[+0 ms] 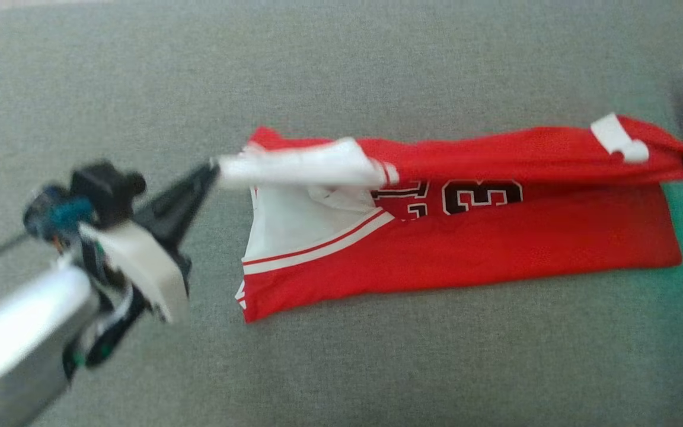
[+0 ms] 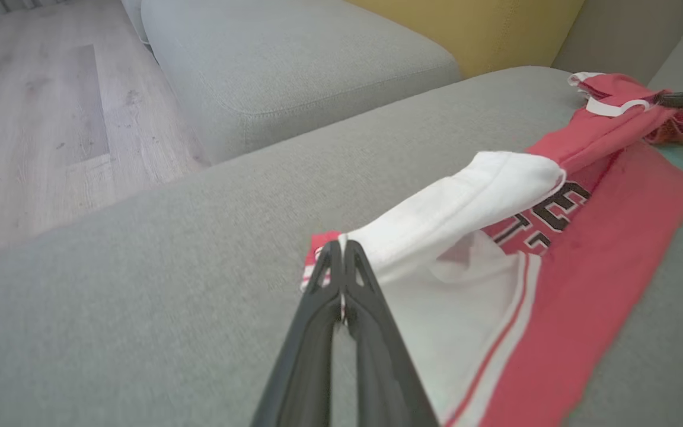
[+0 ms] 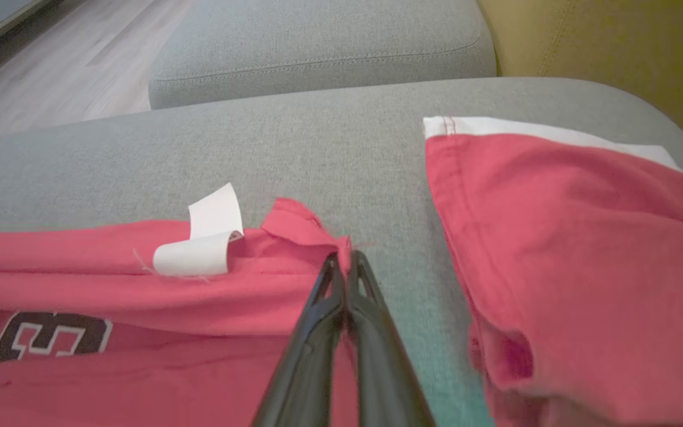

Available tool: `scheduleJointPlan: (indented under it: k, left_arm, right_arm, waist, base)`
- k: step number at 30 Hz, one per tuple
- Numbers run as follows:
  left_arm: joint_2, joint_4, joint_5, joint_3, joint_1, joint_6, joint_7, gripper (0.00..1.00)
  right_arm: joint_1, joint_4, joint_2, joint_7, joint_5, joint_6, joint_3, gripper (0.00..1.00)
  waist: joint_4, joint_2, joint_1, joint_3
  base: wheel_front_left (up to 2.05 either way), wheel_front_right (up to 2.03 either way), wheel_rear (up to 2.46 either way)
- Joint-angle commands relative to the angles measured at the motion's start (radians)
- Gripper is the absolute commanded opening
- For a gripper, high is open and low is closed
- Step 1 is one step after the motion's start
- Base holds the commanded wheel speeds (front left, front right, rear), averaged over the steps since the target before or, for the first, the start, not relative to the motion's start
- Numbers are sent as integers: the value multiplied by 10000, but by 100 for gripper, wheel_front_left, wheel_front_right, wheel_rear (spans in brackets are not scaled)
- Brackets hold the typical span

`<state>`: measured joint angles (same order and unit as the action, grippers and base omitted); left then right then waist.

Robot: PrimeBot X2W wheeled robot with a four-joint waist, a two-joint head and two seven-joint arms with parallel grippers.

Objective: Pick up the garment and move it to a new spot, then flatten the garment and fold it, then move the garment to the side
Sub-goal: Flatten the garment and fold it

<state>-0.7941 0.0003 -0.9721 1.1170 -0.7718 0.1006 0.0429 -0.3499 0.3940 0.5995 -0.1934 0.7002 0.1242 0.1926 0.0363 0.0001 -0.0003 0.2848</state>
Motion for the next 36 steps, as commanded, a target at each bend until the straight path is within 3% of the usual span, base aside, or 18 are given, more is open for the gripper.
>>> scheduleJointPlan:
  k: [1, 7, 12, 13, 14, 15, 19, 24, 25, 32, 36]
  left_arm:
    - [-576, -449, -70, -408, -49, 234, -130, 0]
    - [-684, -1194, -244, -108, 1158, 895, -510, 0]
    - [-335, -1006, -280, 123, 1789, 1146, -896, 0]
    - [-227, -897, -292, 159, 1891, 1142, -1005, 25]
    - [-98, -757, -309, 159, 1983, 1179, -1147, 76]
    - [49, -634, -275, 152, 2051, 1238, -1324, 100]
    - [683, -197, -280, -32, 2500, 1671, -2240, 100]
    - [1497, 151, 118, -823, 3468, 2814, -2997, 100]
    - [1497, 151, 118, -823, 3468, 2814, -2997, 100]
    - [2855, -351, 2809, -2738, 5441, 4193, -3042, 100]
    - [3651, -696, 4299, -3350, 6338, 4438, -3044, 100]
  right_arm:
    - [301, -394, 217, 59, -139, 65, -168, 0]
    - [1500, -1051, -164, -244, -487, 65, -895, 0]
    - [2137, -1431, -691, -477, -914, 65, -1413, 0]
    - [2180, -1419, -821, -492, -1043, 65, -1497, 18]
    - [2189, -1363, -972, -457, -1193, 65, -1633, 98]
    - [2199, -1315, -1131, -405, -1322, 65, -1747, 100]
    - [2460, -1295, -1823, 24, -1623, 65, -2318, 100]
    - [3231, -1600, -2858, 757, -1858, 65, -3287, 100]
    - [3231, -1600, -2858, 757, -1858, 65, -3287, 100]
    - [3976, -2045, -4473, 961, -1747, 65, -4435, 100]
    - [3598, -1735, -4857, 960, -2157, 65, -5123, 100]
  waist:
    - [62, -1, 3, -123]
    - [203, -1, 3, -320]
    - [263, -1, 3, -314]
    - [256, -1, 3, -312]
    - [253, -1, 3, -320]
    - [255, -1, 3, -337]
    - [236, -1, 3, -565]
    - [169, -1, 3, -1018]
    - [169, -1, 3, -1018]
    - [457, -1, 3, -1527]
    - [860, -1, 3, -1574]
  base:
    - [0, 0, 0]
    - [0, 0, 0]
    - [0, 0, 0]
    - [0, 0, 0]
    - [0, 0, 0]
    - [0, 0, 0]
    - [0, 0, 0]
    - [0, 0, 0]
    - [0, 0, 0]
    - [0, 0, 0]
    - [0, 0, 0]
